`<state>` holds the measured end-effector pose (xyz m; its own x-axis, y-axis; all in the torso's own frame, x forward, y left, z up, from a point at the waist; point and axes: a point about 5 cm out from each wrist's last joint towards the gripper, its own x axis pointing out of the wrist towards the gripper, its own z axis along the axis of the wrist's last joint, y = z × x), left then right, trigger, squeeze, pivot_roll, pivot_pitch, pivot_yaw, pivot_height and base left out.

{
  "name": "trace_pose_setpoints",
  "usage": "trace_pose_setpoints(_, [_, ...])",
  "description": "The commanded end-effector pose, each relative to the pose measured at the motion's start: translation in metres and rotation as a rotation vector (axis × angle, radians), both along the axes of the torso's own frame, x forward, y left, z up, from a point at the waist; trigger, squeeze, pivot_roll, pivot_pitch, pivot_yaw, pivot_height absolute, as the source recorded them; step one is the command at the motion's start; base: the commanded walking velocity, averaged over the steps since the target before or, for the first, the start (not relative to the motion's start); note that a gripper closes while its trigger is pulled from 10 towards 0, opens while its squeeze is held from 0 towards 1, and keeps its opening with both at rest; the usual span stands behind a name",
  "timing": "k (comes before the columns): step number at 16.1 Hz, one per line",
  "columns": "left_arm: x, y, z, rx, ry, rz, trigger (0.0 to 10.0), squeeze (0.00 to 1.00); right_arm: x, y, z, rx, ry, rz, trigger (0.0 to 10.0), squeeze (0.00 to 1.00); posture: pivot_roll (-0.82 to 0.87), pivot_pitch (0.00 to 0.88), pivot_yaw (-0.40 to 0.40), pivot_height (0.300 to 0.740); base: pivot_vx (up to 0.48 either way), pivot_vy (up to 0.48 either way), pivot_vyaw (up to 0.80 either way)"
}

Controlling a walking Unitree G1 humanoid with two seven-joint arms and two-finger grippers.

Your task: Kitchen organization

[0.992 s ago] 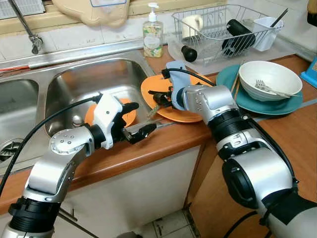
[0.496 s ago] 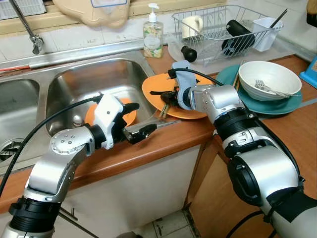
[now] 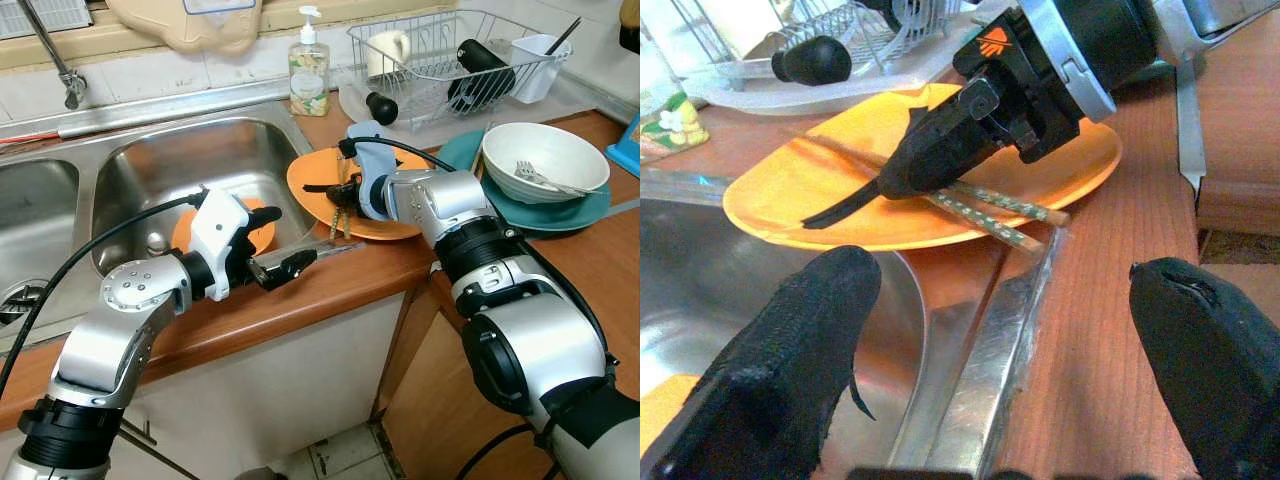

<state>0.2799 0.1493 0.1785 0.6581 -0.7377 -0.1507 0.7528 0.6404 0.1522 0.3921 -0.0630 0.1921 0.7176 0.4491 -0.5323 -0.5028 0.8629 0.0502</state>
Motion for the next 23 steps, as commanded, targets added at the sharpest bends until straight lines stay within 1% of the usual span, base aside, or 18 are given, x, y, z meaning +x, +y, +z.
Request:
trace_pose_setpoints(1, [0.002, 0.0, 0.002, 0.013, -0.015, 0.003, 10.0, 0.1, 0.001, -0.002, 0.001, -0.02, -0.003, 0.007, 0.0, 0.0, -0.11, 0.0, 0.066, 0.74, 0.0, 0.0, 0.0])
trace_pose_setpoints(6, [0.004, -0.001, 0.003, 0.012, -0.021, 0.0, 10.0, 0.11, 0.001, -0.005, 0.004, -0.028, -0.012, 0.022, 0.0, 0.0, -0.11, 0.0, 0.07, 0.74, 0.0, 0.0, 0.0])
trace_pose_setpoints(9, [0.005, -0.001, 0.004, 0.008, -0.025, -0.003, 10.0, 0.1, 0.003, -0.009, 0.01, -0.037, -0.04, 0.045, 0.0, 0.0, -0.11, 0.0, 0.071, 0.74, 0.0, 0.0, 0.0])
trace_pose_setpoints(12, [0.005, -0.003, 0.005, -0.01, -0.026, -0.004, 10.0, 0.1, 0.001, -0.016, 0.021, -0.031, -0.083, 0.087, 0.0, 0.0, -0.11, 0.0, 0.071, 0.74, 0.0, 0.0, 0.0])
trace_pose_setpoints(14, [0.004, -0.005, 0.003, -0.02, -0.019, -0.002, 10.0, 0.1, -0.003, -0.026, 0.026, -0.039, -0.121, 0.111, 0.5, 0.0, -0.12, 0.0, 0.073, 0.74, 0.0, 0.0, 0.0])
trace_pose_setpoints(15, [0.003, -0.006, 0.002, -0.025, -0.013, -0.003, 10.0, 0.1, -0.008, -0.034, 0.03, -0.044, -0.158, 0.131, 2.0, 0.0, -0.12, 0.0, 0.074, 0.74, 0.0, 0.0, 0.0])
trace_pose_setpoints(16, [0.002, -0.007, 0.001, -0.029, -0.009, -0.005, 10.0, 0.1, -0.012, -0.039, 0.033, -0.049, -0.187, 0.148, 4.8, 0.0, -0.12, 0.0, 0.075, 0.74, 0.0, 0.0, 0.0])
trace_pose_setpoints(17, [0.001, -0.009, 0.0, -0.034, -0.004, -0.008, 10.0, 0.1, -0.018, -0.043, 0.036, -0.031, -0.203, 0.164, 10.0, 0.0, -0.12, 0.0, 0.077, 0.74, 0.0, 0.0, 0.0])
trace_pose_setpoints(18, [0.0, -0.01, 0.0, -0.036, -0.002, -0.009, 10.0, 0.1, -0.02, -0.044, 0.036, -0.028, -0.206, 0.165, 10.0, 0.0, -0.12, 0.0, 0.079, 0.74, 0.0, 0.0, 0.0])
trace_pose_setpoints(20, [-0.002, -0.015, -0.002, -0.046, 0.006, -0.02, 10.0, 0.1, -0.032, -0.048, 0.033, -0.033, -0.205, 0.162, 10.0, 0.0, -0.12, 0.0, 0.082, 0.74, 0.0, 0.0, 0.0])
trace_pose_setpoints(22, [-0.002, -0.018, -0.002, -0.053, 0.005, -0.019, 10.0, 0.11, -0.039, -0.049, 0.029, -0.025, -0.202, 0.167, 10.0, 0.0, -0.13, 0.0, 0.083, 0.74, 0.0, 0.0, 0.0])
trace_pose_setpoints(23, [-0.001, -0.018, -0.002, -0.056, 0.003, -0.017, 10.0, 0.11, -0.04, -0.049, 0.028, -0.021, -0.203, 0.165, 10.0, 0.0, -0.13, 0.0, 0.083, 0.74, 0.0, 0.0, 0.0])
